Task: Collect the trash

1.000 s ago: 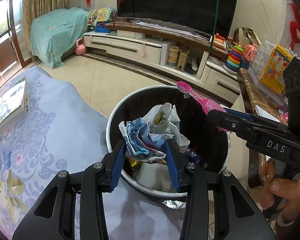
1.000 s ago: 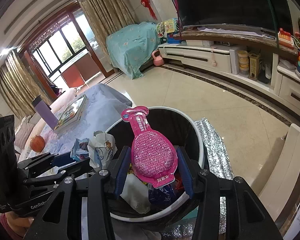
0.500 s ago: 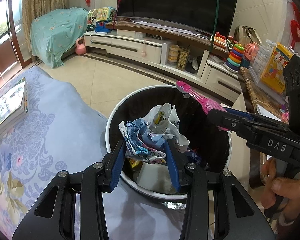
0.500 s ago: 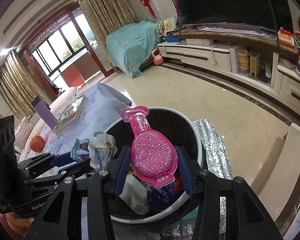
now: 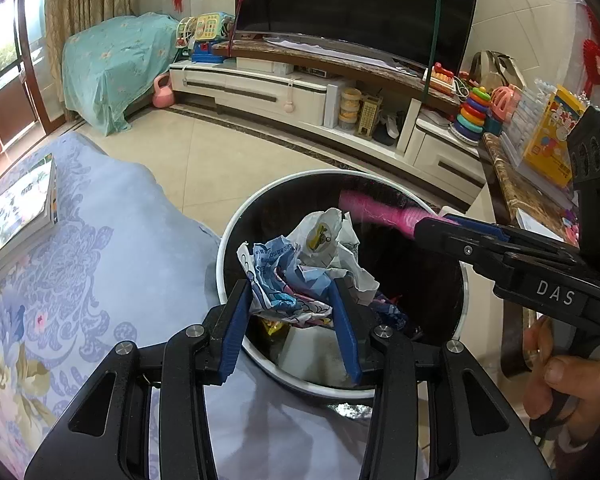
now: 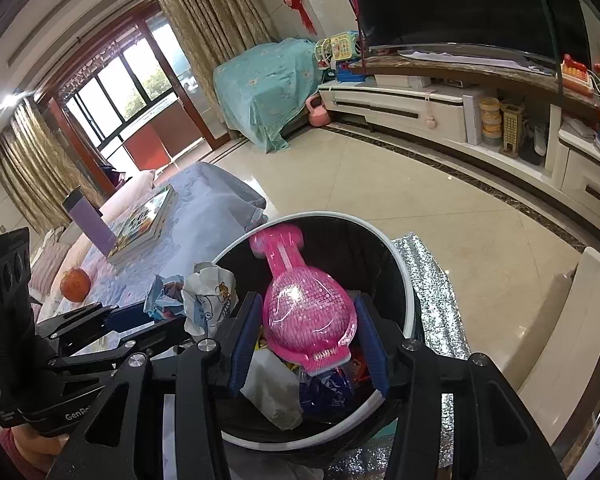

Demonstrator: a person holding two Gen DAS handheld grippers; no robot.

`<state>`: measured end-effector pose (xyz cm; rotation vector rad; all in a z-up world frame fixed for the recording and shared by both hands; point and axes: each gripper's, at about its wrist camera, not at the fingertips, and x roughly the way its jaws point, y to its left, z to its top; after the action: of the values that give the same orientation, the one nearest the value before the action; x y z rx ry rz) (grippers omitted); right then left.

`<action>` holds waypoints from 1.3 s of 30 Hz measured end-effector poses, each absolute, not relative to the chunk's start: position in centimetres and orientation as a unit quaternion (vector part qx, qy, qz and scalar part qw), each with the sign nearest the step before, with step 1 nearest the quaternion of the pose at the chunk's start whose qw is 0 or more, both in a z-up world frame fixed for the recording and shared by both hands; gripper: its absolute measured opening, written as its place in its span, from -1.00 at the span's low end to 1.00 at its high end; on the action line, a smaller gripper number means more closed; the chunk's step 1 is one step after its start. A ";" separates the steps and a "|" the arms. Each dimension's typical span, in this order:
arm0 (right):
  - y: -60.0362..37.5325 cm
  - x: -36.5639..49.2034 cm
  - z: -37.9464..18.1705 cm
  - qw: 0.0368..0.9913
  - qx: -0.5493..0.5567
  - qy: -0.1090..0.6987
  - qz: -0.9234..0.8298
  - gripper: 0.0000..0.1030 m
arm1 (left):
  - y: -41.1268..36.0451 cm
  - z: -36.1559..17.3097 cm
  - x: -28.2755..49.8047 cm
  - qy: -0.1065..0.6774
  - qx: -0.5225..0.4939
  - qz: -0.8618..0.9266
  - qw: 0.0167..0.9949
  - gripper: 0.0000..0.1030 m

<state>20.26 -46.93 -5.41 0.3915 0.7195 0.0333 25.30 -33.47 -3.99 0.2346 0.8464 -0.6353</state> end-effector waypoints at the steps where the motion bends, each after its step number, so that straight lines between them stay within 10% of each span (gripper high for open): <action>1: -46.9 20.3 -5.4 0.918 0.190 0.349 0.015 -0.04 | -33.5 -4.0 25.3 0.403 0.111 -0.302 0.857 -0.22; 8: -47.1 20.0 -5.1 0.918 0.194 0.345 0.010 -0.03 | -32.5 -3.9 25.2 0.402 0.104 -0.291 0.862 0.26; 22: -44.8 15.2 -3.0 0.930 0.213 0.300 0.012 0.68 | -26.8 -2.2 20.3 0.380 0.051 -0.283 0.879 0.40; 39: -38.4 7.1 -3.0 0.952 0.184 0.245 -0.027 0.84 | -16.7 -1.8 11.2 0.311 -0.011 -0.240 0.919 0.73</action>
<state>7.10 -38.38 -2.95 0.3737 0.4984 -0.0545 11.22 -16.72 -1.78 -0.0217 0.6399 -0.4936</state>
